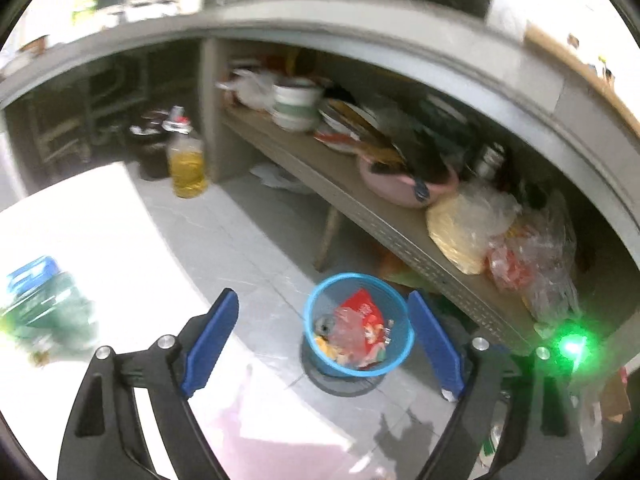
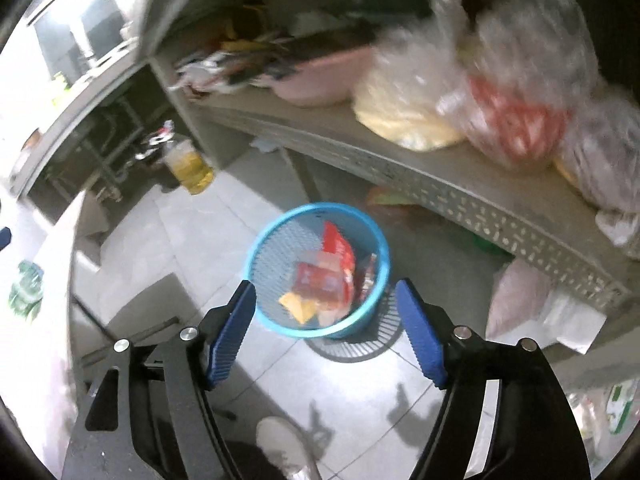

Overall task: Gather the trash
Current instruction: 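Move both open tools back over the table toward the green bottle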

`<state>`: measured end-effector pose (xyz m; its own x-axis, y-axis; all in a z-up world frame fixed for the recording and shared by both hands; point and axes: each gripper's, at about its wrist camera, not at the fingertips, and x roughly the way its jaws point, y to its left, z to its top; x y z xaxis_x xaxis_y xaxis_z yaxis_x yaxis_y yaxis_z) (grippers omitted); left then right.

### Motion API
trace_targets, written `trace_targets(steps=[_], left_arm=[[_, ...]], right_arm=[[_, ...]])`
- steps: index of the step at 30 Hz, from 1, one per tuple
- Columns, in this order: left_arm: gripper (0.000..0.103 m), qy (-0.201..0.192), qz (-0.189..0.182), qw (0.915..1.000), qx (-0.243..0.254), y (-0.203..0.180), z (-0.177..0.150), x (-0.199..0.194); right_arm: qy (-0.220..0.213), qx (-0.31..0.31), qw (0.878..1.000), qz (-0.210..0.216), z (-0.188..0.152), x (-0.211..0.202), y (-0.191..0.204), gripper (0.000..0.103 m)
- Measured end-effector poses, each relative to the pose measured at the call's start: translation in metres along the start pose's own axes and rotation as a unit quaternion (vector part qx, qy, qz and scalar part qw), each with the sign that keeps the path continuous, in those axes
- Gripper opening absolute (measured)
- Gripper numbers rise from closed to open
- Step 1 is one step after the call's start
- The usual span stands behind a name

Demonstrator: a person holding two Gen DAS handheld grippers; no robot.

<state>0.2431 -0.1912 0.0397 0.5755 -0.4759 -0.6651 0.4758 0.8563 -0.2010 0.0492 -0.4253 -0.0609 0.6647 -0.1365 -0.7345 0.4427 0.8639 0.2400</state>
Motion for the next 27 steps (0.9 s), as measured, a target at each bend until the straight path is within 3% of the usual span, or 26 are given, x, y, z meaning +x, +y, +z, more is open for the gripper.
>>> trace_targets(steps=[5,10,20,27], left_arm=[[0.089,-0.02,0.059,0.997,-0.046,0.044,-0.03,-0.049],[0.09,-0.029,0.114,0.9884,-0.096,0.09,-0.056,-0.085],[0.09,-0.025,0.199,0.9596,-0.198,0.164,-0.103,-0.125],[0.09,-0.04,0.233,0.9463,-0.22,0.189,-0.117,-0.144]], right_arm=[[-0.019,-0.055,0.998,0.037,0.01,-0.026,0.043,0.071],[-0.032,-0.085,0.994,0.068,0.017,-0.044,0.072,0.072],[-0.022,-0.161,0.98,0.118,0.005,-0.059,0.13,0.074],[-0.013,-0.215,0.965,0.149,-0.001,-0.06,0.174,0.074]])
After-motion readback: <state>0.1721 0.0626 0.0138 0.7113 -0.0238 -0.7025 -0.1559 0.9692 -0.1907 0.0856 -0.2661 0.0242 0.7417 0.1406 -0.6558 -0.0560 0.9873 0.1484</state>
